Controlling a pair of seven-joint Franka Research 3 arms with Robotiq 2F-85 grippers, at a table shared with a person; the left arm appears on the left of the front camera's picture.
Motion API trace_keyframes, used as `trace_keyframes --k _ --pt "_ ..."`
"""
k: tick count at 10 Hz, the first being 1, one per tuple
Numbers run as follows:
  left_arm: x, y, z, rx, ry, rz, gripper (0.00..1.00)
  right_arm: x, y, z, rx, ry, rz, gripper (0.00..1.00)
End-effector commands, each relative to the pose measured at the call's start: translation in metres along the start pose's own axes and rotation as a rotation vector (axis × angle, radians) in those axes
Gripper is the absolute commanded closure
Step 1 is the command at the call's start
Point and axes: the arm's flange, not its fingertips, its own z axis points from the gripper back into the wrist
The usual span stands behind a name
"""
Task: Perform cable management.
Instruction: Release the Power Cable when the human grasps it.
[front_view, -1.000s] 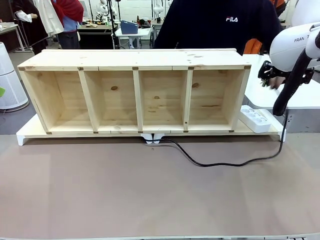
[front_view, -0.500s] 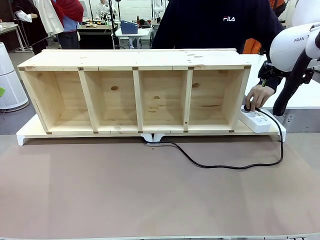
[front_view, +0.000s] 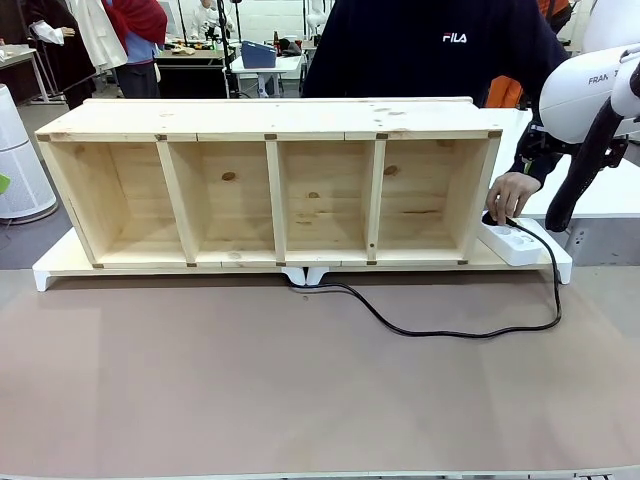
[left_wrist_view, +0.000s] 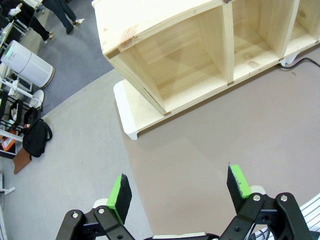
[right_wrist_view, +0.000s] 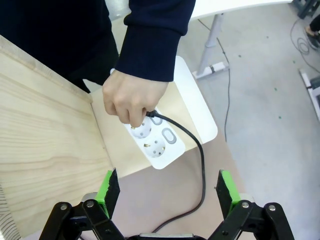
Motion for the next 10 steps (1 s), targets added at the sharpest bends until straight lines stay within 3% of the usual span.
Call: trace_keyframes --k 1,10 --pt "0.0004 -0.0001 -0.0001 0.002 -0.002 0.007 0.0 -0.0004 -0.0002 -0.0004 -0.002 0.004 -0.006 0.0" --pt "0.0004 -0.0001 -0.0001 0.002 -0.002 0.007 0.0 -0.0004 -0.0002 -0.0004 -0.002 0.004 -0.006 0.0"
